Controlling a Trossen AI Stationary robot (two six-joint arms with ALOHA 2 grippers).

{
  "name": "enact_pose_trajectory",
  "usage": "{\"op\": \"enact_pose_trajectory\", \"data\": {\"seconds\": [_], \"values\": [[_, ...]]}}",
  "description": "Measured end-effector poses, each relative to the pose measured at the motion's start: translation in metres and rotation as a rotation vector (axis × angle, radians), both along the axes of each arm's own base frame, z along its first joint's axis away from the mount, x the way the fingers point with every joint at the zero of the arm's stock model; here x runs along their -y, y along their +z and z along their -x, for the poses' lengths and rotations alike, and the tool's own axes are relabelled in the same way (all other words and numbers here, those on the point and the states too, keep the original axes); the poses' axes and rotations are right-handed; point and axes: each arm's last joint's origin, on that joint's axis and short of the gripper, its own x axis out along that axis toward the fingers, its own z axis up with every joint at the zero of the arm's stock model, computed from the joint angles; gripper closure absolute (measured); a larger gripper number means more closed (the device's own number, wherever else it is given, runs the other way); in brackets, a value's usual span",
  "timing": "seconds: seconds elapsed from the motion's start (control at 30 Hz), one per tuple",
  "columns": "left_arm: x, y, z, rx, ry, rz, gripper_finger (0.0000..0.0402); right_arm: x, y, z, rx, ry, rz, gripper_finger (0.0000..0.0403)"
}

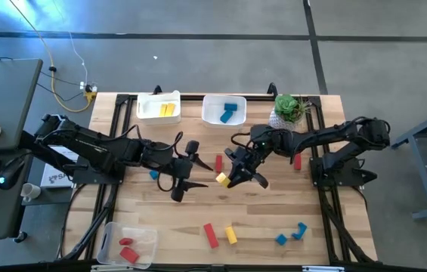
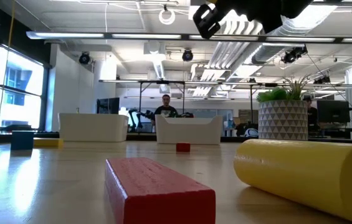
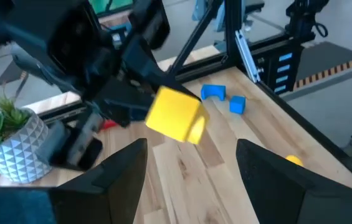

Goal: Sort & place blocks by color
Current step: Put the yellow block into the left white bin

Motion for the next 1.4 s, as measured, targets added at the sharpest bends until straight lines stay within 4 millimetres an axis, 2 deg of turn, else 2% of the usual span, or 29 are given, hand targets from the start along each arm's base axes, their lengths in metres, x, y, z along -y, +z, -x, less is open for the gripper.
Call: {"op": "enact_pose_trajectory", "data": {"seconds": [0.33,0.6,0.8,1.1,1.4], "values": [[0.002,-0.013,-0.011,-0.039,-0.033,0.017,0.0169,-0.001,-0.012,-0.009,-0.013,-0.014,0.001,0.0391],[-0.003,-0.013,-0.015,-0.005,-0.022,0.015,0.0169,-0.003,-0.02,-0.013,-0.041,0.004,-0.012,0.0391],[-0.009,-0.013,-0.016,-0.009,-0.056,0.046,0.0169,-0.003,-0.02,-0.014,-0.029,0.001,-0.015,0.0391],[-0.009,-0.023,-0.022,-0.04,-0.069,0.051,0.0169,-0.003,-0.02,-0.015,-0.028,-0.013,-0.012,0.0391],[-0.014,-0.022,-0.025,-0.023,-0.072,0.051,0.017,-0.003,-0.019,-0.015,-0.013,-0.022,-0.011,0.0391]]}}
